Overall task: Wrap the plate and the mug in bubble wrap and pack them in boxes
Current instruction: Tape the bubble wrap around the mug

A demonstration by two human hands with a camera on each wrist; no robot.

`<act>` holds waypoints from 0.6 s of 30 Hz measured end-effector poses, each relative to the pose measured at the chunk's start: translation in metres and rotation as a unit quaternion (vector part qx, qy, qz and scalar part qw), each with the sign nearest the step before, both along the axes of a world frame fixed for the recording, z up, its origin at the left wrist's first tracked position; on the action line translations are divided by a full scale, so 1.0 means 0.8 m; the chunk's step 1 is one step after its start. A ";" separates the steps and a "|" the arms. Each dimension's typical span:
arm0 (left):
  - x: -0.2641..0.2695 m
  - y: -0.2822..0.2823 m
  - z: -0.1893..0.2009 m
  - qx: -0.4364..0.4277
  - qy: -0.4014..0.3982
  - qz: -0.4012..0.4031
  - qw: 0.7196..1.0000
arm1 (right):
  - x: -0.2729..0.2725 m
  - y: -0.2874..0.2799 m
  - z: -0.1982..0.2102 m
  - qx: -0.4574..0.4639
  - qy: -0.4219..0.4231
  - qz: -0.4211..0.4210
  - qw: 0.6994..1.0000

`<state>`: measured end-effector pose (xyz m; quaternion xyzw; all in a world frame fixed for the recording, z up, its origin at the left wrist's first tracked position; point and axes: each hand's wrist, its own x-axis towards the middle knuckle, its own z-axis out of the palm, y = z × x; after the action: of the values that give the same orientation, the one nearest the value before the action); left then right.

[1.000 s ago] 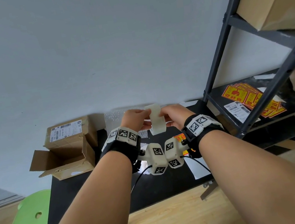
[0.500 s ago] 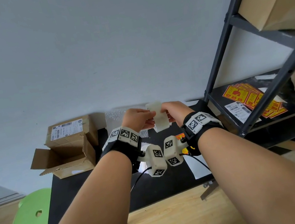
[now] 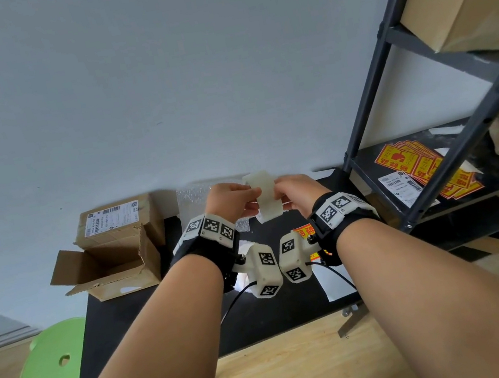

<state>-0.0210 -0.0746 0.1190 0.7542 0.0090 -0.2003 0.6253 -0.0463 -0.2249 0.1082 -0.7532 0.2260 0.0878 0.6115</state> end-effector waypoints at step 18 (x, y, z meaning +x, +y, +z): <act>-0.008 -0.006 0.001 -0.019 0.012 0.022 1.000 | -0.001 -0.001 0.006 -0.059 0.009 0.023 0.998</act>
<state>-0.0271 -0.0798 0.1197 0.7391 0.0293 -0.1962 0.6438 -0.0474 -0.2259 0.1132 -0.7921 0.2189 0.0952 0.5618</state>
